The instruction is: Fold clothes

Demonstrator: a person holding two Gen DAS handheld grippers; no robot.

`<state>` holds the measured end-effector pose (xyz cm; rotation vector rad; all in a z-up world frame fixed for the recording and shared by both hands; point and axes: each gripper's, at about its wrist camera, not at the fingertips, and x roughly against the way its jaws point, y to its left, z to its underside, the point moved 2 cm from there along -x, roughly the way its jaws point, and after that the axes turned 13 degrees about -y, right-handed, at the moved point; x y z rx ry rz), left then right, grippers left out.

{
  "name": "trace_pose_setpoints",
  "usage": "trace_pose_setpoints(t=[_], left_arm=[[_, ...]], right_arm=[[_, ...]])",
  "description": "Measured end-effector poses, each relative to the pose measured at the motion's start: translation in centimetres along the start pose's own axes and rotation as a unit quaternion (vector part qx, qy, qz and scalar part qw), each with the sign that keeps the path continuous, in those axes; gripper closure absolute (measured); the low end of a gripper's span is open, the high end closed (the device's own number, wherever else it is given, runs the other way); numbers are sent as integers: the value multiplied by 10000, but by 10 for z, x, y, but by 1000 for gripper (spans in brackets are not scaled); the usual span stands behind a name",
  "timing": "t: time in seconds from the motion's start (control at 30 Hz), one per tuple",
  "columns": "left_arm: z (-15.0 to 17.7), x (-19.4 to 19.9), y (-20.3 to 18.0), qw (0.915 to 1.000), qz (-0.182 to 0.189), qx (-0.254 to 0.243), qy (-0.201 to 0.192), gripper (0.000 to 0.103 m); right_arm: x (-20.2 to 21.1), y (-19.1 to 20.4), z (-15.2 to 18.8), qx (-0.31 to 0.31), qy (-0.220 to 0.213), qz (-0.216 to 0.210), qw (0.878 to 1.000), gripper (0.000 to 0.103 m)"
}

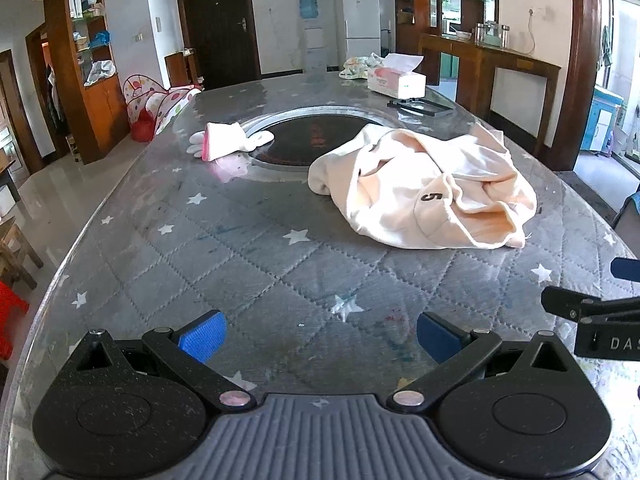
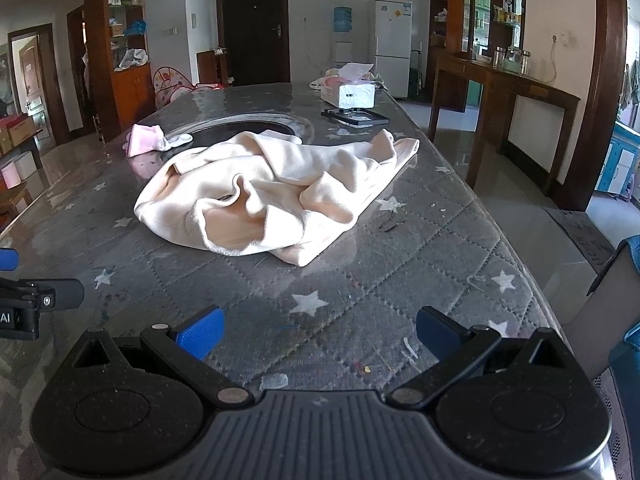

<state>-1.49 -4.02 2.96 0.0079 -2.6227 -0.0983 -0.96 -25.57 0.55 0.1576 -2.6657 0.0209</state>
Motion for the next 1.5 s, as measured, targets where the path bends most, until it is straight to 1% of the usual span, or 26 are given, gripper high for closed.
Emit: trace_pose_setpoints(t=[0.27, 0.53, 0.73, 1.2, 1.5], left_arm=[[-2, 4, -2, 10000, 7, 6, 14, 0], [-4, 7, -1, 9999, -26, 93, 39, 0], [-7, 12, -1, 9998, -44, 176, 32, 0], [-12, 20, -8, 9999, -27, 162, 29, 0], [-12, 19, -10, 9998, 17, 169, 94, 0]], right_arm=[[7, -3, -1, -204, -1, -30, 9998, 0], [15, -2, -4, -211, -72, 56, 9997, 0], [19, -2, -3, -457, -51, 47, 9989, 0], [20, 0, -1, -514, 9, 81, 9986, 0], [19, 1, -1, -538, 54, 77, 9985, 0]])
